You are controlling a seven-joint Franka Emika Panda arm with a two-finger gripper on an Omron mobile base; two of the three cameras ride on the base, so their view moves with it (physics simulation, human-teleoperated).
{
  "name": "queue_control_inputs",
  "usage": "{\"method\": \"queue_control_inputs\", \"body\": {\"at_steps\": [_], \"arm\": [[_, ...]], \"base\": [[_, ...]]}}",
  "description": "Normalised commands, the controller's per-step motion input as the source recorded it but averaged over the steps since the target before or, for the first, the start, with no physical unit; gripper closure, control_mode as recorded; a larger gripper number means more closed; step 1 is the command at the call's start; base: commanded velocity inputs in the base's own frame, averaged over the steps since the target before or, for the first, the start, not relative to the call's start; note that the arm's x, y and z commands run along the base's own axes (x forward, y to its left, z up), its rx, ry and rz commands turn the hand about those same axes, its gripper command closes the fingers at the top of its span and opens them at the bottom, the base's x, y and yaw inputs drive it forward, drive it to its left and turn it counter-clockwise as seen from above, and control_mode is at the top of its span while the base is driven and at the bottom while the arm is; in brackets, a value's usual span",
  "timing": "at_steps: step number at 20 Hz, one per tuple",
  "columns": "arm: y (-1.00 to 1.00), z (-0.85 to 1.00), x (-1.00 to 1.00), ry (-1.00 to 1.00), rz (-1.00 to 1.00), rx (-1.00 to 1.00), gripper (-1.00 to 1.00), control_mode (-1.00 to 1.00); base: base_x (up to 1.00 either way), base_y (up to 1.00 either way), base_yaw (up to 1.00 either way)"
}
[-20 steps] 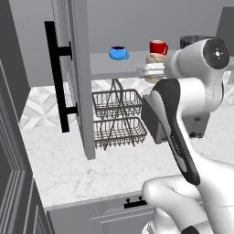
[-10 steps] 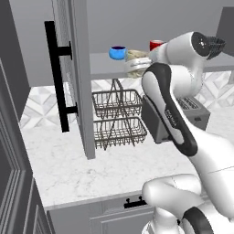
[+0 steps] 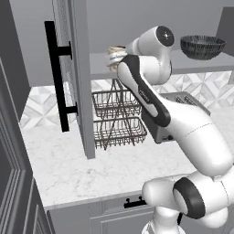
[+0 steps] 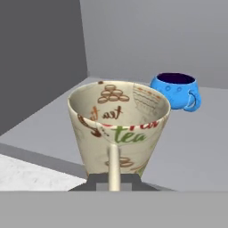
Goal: Gather all objects into one cabinet and sort the glasses and bowls to opposite sides.
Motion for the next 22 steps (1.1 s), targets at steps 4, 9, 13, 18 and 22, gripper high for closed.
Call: {"method": "queue_control_inputs", "body": {"at_steps": [4, 9, 13, 18, 22], "arm": [[0.07, 0.0, 0.47, 0.01, 0.05, 0.0, 1.0, -1.0], [0.2, 0.0, 0.31, 0.0, 0.09, 0.0, 1.0, -1.0], [0.41, 0.0, 0.3, 0.0, 0.09, 0.0, 1.0, -1.0], [0.35, 0.0, 0.45, 0.0, 0.04, 0.0, 1.0, -1.0], [0.17, -0.02, 0.54, 0.0, 0.0, 0.0, 1.0, -1.0]], "base": [[0.0, 0.0, 0.0], [0.0, 0.0, 0.0], [0.0, 0.0, 0.0], [0.0, 0.0, 0.0], [0.0, 0.0, 0.0]]}}
